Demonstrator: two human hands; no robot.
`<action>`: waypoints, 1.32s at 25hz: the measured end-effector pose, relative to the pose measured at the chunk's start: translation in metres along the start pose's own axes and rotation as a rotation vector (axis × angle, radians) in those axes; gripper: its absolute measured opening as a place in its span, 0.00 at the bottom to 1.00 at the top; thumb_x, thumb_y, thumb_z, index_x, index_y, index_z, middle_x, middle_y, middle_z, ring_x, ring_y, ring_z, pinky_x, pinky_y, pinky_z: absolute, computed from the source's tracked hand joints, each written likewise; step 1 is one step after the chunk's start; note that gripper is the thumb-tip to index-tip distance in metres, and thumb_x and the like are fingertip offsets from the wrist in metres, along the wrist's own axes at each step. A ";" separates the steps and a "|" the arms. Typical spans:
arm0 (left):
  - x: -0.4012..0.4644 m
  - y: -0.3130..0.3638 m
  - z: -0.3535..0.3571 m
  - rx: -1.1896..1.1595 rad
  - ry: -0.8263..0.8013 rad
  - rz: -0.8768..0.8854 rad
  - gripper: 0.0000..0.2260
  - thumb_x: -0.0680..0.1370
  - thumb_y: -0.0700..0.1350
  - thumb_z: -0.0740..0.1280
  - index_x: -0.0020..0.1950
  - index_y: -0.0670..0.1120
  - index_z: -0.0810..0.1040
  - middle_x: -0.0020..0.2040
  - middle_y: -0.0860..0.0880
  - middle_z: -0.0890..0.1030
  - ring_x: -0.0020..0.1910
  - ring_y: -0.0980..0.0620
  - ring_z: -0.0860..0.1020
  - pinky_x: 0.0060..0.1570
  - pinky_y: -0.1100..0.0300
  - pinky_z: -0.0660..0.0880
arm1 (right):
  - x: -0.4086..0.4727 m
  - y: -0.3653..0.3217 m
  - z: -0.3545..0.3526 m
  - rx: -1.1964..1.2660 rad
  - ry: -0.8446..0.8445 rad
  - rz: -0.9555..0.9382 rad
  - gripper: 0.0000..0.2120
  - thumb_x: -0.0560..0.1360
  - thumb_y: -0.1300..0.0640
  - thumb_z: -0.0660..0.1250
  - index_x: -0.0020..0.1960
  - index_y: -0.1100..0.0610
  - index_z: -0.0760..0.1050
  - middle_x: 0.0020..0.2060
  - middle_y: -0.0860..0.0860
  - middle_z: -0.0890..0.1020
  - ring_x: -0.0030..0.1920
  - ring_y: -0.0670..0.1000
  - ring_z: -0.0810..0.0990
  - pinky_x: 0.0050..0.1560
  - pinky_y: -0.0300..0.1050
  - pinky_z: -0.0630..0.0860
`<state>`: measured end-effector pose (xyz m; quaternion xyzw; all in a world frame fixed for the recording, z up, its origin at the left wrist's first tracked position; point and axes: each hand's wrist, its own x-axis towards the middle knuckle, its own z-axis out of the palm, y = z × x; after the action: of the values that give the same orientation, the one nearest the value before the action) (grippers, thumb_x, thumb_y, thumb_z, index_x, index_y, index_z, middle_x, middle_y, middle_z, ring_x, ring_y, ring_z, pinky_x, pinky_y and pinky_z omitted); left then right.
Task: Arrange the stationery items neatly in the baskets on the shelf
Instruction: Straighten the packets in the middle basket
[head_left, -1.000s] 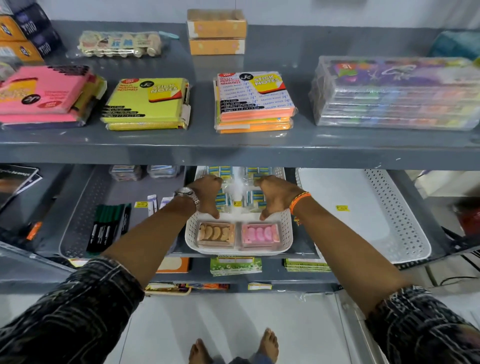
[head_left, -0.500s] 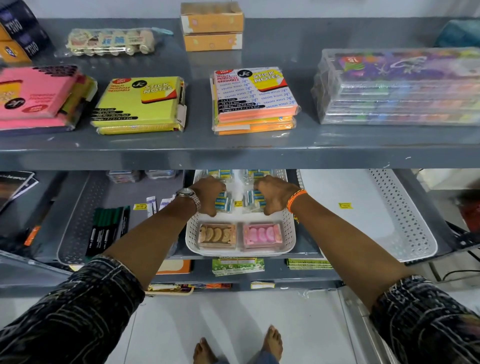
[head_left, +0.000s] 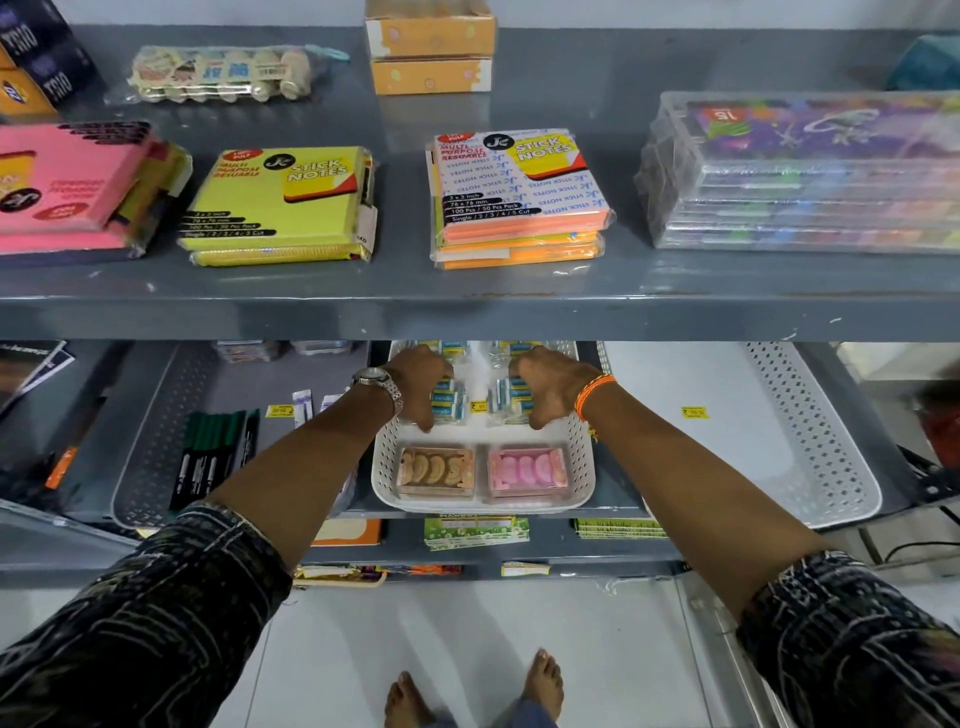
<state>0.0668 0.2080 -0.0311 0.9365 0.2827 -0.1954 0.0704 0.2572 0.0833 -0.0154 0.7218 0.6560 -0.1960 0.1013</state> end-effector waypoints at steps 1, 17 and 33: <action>0.000 0.000 0.001 -0.008 0.004 -0.002 0.38 0.62 0.56 0.81 0.69 0.45 0.75 0.62 0.45 0.79 0.60 0.45 0.76 0.61 0.55 0.72 | 0.001 0.001 0.000 0.007 -0.003 0.001 0.30 0.57 0.56 0.82 0.56 0.60 0.77 0.51 0.56 0.77 0.49 0.57 0.80 0.47 0.48 0.81; 0.001 -0.001 0.002 -0.036 0.038 -0.015 0.35 0.61 0.55 0.81 0.65 0.45 0.78 0.58 0.46 0.80 0.57 0.46 0.77 0.58 0.55 0.73 | 0.006 0.001 0.001 0.054 0.015 -0.020 0.27 0.57 0.54 0.81 0.53 0.56 0.79 0.46 0.53 0.78 0.47 0.55 0.78 0.47 0.47 0.79; -0.174 -0.043 0.035 -0.407 0.517 -0.303 0.28 0.71 0.53 0.74 0.69 0.47 0.77 0.64 0.43 0.82 0.61 0.41 0.80 0.61 0.50 0.77 | -0.009 -0.049 -0.011 0.399 0.426 -0.076 0.30 0.74 0.47 0.72 0.72 0.57 0.69 0.69 0.57 0.74 0.70 0.60 0.71 0.70 0.52 0.68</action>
<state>-0.1011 0.1480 0.0070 0.8691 0.4600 0.0999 0.1518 0.2103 0.0854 0.0034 0.7274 0.6375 -0.1688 -0.1900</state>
